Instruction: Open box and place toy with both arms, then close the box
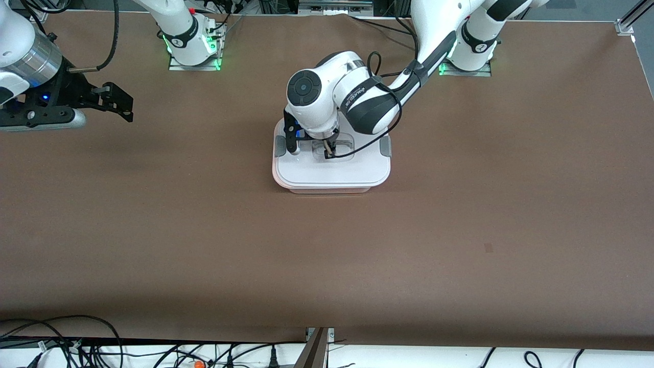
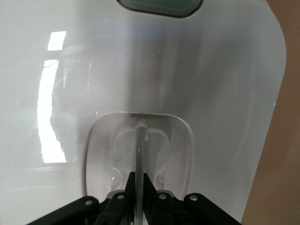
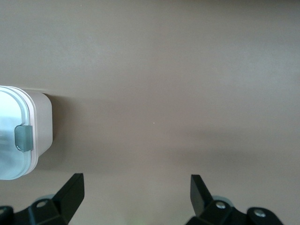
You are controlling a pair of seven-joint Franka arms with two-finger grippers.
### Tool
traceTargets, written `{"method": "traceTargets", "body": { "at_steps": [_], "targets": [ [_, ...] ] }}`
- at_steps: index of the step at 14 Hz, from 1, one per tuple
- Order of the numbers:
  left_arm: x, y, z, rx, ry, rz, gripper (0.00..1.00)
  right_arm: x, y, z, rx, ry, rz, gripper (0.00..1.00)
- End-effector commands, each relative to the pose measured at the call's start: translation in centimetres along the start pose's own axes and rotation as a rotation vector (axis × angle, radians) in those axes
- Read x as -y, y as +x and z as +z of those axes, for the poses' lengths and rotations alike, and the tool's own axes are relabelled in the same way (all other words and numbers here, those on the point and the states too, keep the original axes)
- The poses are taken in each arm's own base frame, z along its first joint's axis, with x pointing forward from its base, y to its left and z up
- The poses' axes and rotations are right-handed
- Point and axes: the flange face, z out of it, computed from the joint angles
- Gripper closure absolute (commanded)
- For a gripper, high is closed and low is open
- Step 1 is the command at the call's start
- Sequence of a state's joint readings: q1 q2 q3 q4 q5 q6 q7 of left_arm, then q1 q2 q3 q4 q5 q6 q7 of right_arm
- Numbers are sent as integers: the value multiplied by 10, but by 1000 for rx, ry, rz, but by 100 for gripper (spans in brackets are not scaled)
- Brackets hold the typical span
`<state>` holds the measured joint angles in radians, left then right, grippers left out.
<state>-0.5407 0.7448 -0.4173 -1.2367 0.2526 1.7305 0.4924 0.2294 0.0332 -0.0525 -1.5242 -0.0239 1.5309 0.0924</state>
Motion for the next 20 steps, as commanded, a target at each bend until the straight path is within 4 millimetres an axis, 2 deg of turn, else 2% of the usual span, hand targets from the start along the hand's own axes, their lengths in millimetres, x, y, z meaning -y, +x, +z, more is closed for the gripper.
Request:
{"method": "traceTargets", "body": {
  "at_steps": [1,7,17,20],
  "targets": [
    [-2,8,6,-55,-18,-26,99,2,1,-4,-4,9,14,0],
    [0,7,0,-72,-9,-53,99,2,1,-3,-3,8,14,0],
    [-3,15,11,-76,10,-33,99,2,2,-4,-4,9,14,0],
    [12,3,6,-74,22,-43,99,2,2,-4,-4,9,14,0]
  ]
}}
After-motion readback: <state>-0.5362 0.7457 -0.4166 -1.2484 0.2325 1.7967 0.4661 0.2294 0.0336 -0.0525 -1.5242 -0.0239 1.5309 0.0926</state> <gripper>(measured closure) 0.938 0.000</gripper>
